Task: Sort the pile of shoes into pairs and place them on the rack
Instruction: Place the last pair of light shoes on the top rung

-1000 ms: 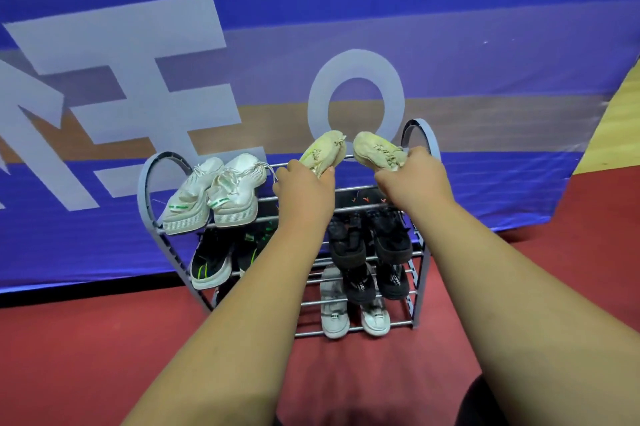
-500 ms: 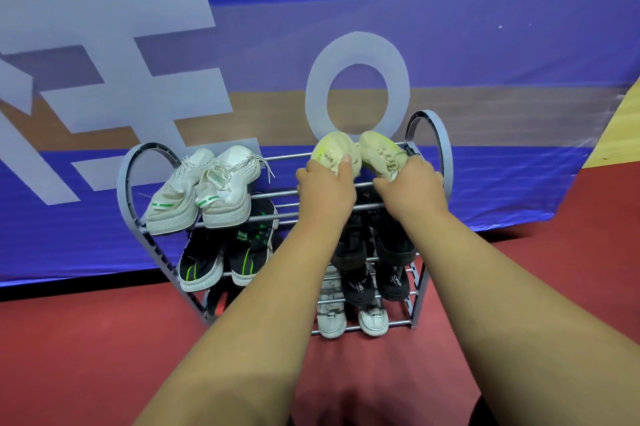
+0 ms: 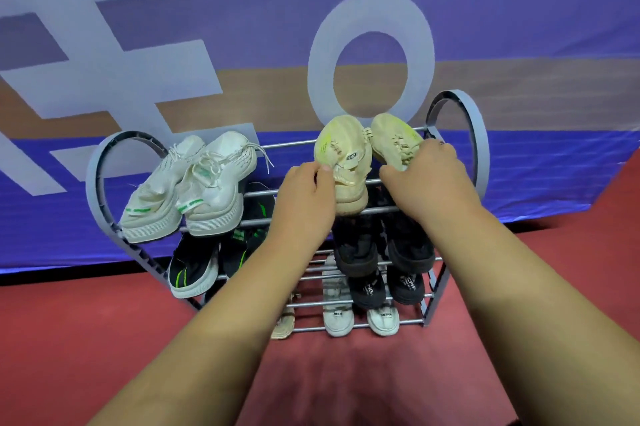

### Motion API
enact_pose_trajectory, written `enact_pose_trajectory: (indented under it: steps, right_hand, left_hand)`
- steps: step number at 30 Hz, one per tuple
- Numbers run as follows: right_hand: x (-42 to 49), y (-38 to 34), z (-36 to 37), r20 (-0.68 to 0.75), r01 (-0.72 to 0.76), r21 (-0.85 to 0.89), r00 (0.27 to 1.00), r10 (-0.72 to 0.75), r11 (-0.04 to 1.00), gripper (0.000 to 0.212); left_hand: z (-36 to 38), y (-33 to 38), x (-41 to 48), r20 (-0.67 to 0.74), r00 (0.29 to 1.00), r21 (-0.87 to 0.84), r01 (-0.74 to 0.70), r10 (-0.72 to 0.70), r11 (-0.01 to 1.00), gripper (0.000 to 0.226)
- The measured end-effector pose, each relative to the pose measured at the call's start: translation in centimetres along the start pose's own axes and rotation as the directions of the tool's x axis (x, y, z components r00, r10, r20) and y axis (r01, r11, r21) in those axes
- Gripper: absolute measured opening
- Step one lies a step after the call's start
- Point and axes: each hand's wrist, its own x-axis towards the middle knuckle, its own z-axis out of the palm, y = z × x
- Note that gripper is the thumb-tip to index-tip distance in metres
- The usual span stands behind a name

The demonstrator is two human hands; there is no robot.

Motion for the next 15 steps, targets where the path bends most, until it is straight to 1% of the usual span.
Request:
enact_pose_trajectory:
  steps: [2,4,6,8,9,11,12,13,15]
  right_hand:
    - [0.4,-0.3,0.4,0.004,-0.021,-0.033,1.0,0.021,0.999,0.062]
    - [0.5,-0.3,0.7,-0.025,-0.017,-0.034,1.0,0.016,0.999,0.054]
    - [0.0,-0.2,0.8,-0.047,0.003,-0.019,0.999,-0.004,1.0,0.047]
    - [0.0,-0.5,1.1,-0.044,-0.02,-0.03,0.999,0.019,0.999,0.046]
    - [-0.1,-0.5,1.2,-0.054,-0.025,-0.033,0.998,0.023,0.999,0.046]
    - [-0.2,-0.8,1.2,-0.073,-0.018,-0.013,0.997,0.017,1.0,0.046]
    - [-0.3,-0.9,1.1,-0.069,-0.017,0.007,0.997,0.018,1.0,0.046]
    - [-0.4,-0.9,0.8,-0.07,-0.019,0.024,0.997,0.021,1.0,0.048]
    - [-0.6,-1.0,0.2,-0.018,-0.033,0.076,0.999,0.034,0.997,0.054]
  left_hand:
    - [0.6,-0.5,0.5,0.032,0.999,0.028,-0.014,0.013,1.0,0.024]
    - [1.1,-0.9,0.6,0.016,1.0,0.0,-0.004,0.004,1.0,0.033]
    - [1.1,-0.9,0.3,0.011,0.999,-0.131,0.034,-0.032,0.991,0.04]
    - [1.4,-0.5,0.5,0.09,0.988,-0.292,0.148,-0.126,0.945,0.049]
    - [1.6,-0.3,0.6,0.126,0.982,-0.326,0.178,-0.144,0.929,0.053]
    - [1.8,0.1,0.7,0.13,0.98,-0.296,0.182,-0.149,0.938,0.063]
    - [1.6,0.6,0.8,0.142,0.975,-0.278,0.207,-0.173,0.938,0.066]
    - [1.4,1.0,0.9,0.161,0.966,-0.274,0.243,-0.205,0.931,0.067]
    - [0.8,1.4,1.2,0.205,0.949,-0.247,0.286,-0.238,0.926,0.065]
